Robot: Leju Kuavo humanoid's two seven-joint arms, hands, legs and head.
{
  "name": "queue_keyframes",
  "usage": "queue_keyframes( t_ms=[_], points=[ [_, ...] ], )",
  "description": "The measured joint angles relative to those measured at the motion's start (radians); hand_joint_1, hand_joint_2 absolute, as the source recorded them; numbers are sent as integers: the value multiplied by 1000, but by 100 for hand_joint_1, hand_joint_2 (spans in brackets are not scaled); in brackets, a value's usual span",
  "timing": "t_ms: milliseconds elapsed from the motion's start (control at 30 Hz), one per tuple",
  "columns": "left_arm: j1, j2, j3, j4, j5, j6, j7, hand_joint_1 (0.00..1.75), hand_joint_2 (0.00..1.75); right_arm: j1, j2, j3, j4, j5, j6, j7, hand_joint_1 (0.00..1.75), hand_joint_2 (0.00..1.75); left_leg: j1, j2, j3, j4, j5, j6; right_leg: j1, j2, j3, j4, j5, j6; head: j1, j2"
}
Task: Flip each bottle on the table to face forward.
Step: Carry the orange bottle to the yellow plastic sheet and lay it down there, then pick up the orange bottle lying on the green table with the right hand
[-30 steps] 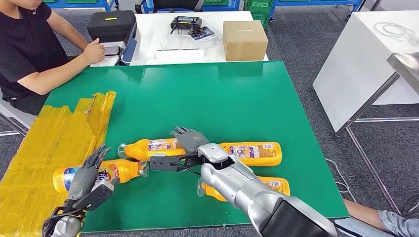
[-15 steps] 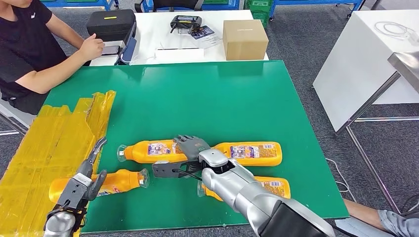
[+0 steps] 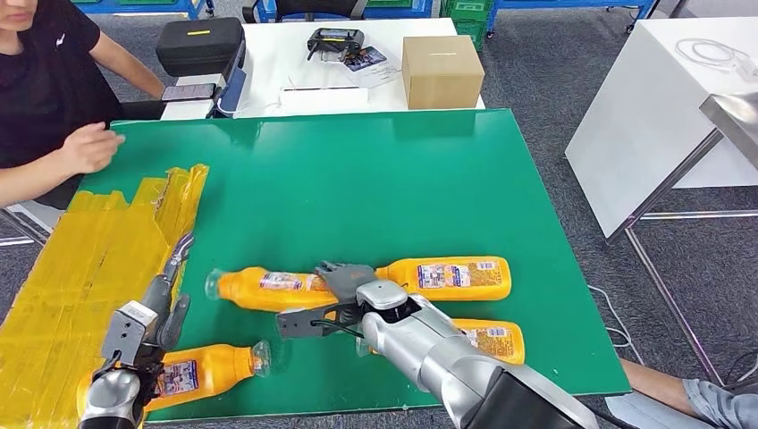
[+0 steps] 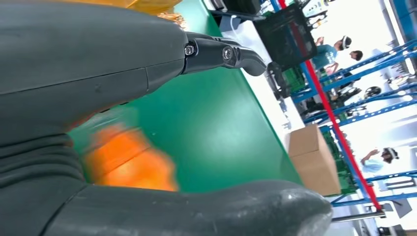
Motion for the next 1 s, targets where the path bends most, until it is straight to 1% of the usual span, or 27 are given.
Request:
queue_keyframes(
  t_ms=[333,467,533,667,767,833,900,967,1000],
  points=[
    [-11,-8,-2,7,12,1,1,0,0,4,8,6,14,22,3,19,175,175,0,5,4,0,0,0,0,2,2,0,2,-3,0,0],
    [-11,-10,-2,7,12,2,1,0,0,6,10,6,16,21,-12,29,175,175,0,5,4,0,0,0,0,2,2,0,2,-3,0,0],
    [-10,-12,-2,6,19,1,3,0,0,10,10,5,16,14,-41,36,175,175,0,5,4,0,0,0,0,2,3,0,2,-3,0,0],
    [-1,-13,0,2,51,-15,12,0,0,25,11,-15,17,-12,-134,40,175,175,0,4,4,0,0,0,0,2,3,0,2,-3,0,0],
    [5,-15,3,-1,61,-21,15,0,0,30,11,-28,18,-18,-153,39,175,175,0,4,4,0,0,0,0,2,2,0,2,-3,0,0],
    [8,-18,6,-5,79,-30,26,0,0,35,11,-40,18,-37,-191,23,175,175,0,4,3,0,1,0,0,2,2,0,3,-2,0,0],
    [19,-23,16,-18,129,-54,52,0,0,50,10,-72,16,-88,-274,-36,175,175,0,4,2,0,1,0,0,2,2,0,3,-2,0,0],
    [36,-34,34,-42,214,-88,82,0,87,67,7,-131,2,-168,-360,-136,175,175,0,4,0,0,1,0,1,2,0,0,3,-2,0,0],
    [44,-40,44,-58,262,-102,95,0,131,75,5,-168,-10,-212,-386,-188,175,175,0,4,-1,0,1,0,0,2,0,0,3,-2,0,0]
  ],
)
